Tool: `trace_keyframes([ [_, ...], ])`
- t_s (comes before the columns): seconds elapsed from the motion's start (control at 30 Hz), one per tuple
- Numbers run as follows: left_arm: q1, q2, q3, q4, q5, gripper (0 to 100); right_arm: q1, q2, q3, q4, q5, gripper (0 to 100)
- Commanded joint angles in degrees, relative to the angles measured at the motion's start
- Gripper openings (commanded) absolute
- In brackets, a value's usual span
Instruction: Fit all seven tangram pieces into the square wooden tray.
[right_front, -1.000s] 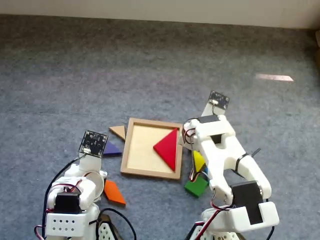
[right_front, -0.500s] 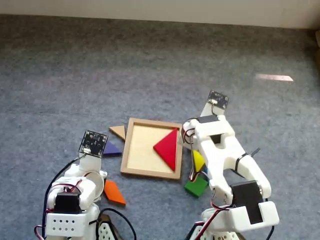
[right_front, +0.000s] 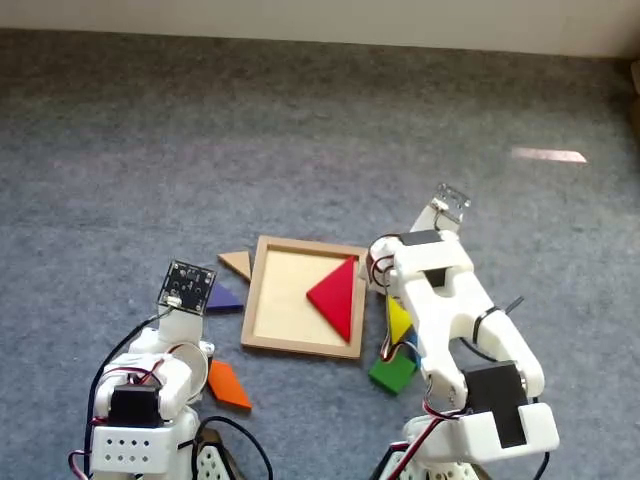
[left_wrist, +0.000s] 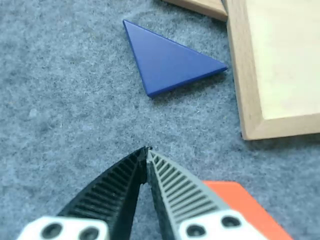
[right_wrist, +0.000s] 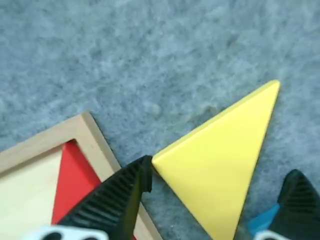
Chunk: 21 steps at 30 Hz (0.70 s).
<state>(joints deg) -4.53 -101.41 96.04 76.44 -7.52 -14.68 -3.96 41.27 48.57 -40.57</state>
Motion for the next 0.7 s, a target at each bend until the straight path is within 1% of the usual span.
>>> trace_keyframes([
  [0.0,-0.75,-2.59,1.19,0.7,-0.18,1,0.66,-0.31,-0.13,-1.27,-1.23,38.3],
  [0.27,-0.75,-2.59,1.19,0.7,-0.18,1,0.48,-0.31,-0.48,-1.45,-1.32,38.3],
  [0.43,-0.75,-2.59,1.19,0.7,-0.18,1,0.48,-0.4,-0.13,-6.55,-1.32,38.3],
  [0.67,-0.75,-2.59,1.19,0.7,-0.18,1,0.75,-0.4,-0.13,-6.73,-1.23,38.3],
])
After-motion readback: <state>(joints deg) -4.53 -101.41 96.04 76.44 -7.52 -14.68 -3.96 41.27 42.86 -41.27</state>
